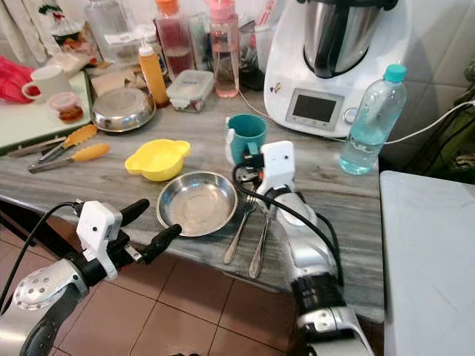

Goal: Setting the table

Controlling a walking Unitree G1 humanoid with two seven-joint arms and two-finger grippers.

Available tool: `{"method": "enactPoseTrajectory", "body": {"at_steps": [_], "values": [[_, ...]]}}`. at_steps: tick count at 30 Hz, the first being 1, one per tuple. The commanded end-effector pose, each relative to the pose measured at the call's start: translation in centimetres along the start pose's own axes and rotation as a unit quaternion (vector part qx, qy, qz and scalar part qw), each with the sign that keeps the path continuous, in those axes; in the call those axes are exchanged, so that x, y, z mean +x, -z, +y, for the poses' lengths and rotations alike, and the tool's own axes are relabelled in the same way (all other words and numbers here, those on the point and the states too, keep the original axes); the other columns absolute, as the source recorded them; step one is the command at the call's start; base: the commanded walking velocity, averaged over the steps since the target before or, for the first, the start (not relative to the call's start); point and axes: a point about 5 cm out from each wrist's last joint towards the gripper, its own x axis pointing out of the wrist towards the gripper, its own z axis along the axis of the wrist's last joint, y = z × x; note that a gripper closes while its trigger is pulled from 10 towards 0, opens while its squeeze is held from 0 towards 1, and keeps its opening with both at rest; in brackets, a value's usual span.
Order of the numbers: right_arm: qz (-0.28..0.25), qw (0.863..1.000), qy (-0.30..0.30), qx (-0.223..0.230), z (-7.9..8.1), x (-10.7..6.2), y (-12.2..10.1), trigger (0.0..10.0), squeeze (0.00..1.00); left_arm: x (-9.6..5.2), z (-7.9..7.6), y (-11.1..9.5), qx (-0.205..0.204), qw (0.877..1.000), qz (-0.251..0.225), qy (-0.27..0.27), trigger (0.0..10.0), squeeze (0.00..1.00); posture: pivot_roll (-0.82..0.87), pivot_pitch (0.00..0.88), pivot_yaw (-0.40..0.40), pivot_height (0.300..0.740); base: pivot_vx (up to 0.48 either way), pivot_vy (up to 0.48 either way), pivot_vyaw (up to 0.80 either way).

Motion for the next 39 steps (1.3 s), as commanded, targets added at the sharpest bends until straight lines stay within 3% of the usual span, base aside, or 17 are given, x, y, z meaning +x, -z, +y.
{"method": "enactPoseTrajectory", "body": {"at_steps": [1, 11, 26, 27, 28, 29, 39], "values": [[-0.012, 1.000, -0.010, 0.007, 0.3, 0.5, -0.5, 10.0, 0.00, -0.6, 0.2, -0.2, 0.004, 1.000, 0.006, -0.006, 10.0, 0.00, 0.08, 0.130, 0.054, 0.740, 0.000, 0.000, 0.00], [0.004, 0.999, -0.038, 0.007, 1.9, 0.8, 1.1, 10.0, 0.00, -0.9, 0.2, -0.2, 0.000, 1.000, 0.012, -0.013, 10.0, 0.00, 0.09, 0.121, 0.046, 0.740, 0.000, 0.000, 0.00], [0.002, 0.998, -0.029, -0.058, 0.7, 0.1, 2.0, 10.0, 0.00, -0.5, 0.4, 0.2, -0.004, 1.000, 0.016, -0.013, 10.0, 0.00, 0.07, 0.110, 0.055, 0.740, 0.000, 0.000, 0.00], [0.002, 0.998, -0.029, -0.056, 0.8, 0.1, 2.0, 10.0, 0.85, -0.5, 0.6, 0.5, -0.005, 1.000, 0.017, -0.014, 10.0, 0.00, 0.07, 0.109, 0.056, 0.740, 0.000, 0.000, 0.00], [0.002, 0.998, -0.029, -0.056, 0.8, 0.1, 2.0, 10.0, 0.94, -0.5, 0.8, 0.7, -0.005, 1.000, 0.019, -0.015, 10.0, 0.00, 0.07, 0.109, 0.056, 0.740, 0.000, 0.000, 0.00], [0.002, 0.998, -0.030, -0.052, 0.8, 0.1, 2.0, 10.0, 1.00, -0.5, 1.0, 0.9, -0.006, 1.000, 0.020, -0.016, 10.0, 0.00, 0.07, 0.110, 0.057, 0.740, 0.000, 0.000, 0.00], [-0.006, 0.997, -0.030, -0.064, 0.8, 0.1, 2.0, 10.0, 1.00, -0.5, 1.2, 1.1, -0.006, 1.000, 0.020, -0.018, 10.0, 0.00, 0.07, 0.103, 0.057, 0.740, 0.000, 0.000, 0.00]]}}
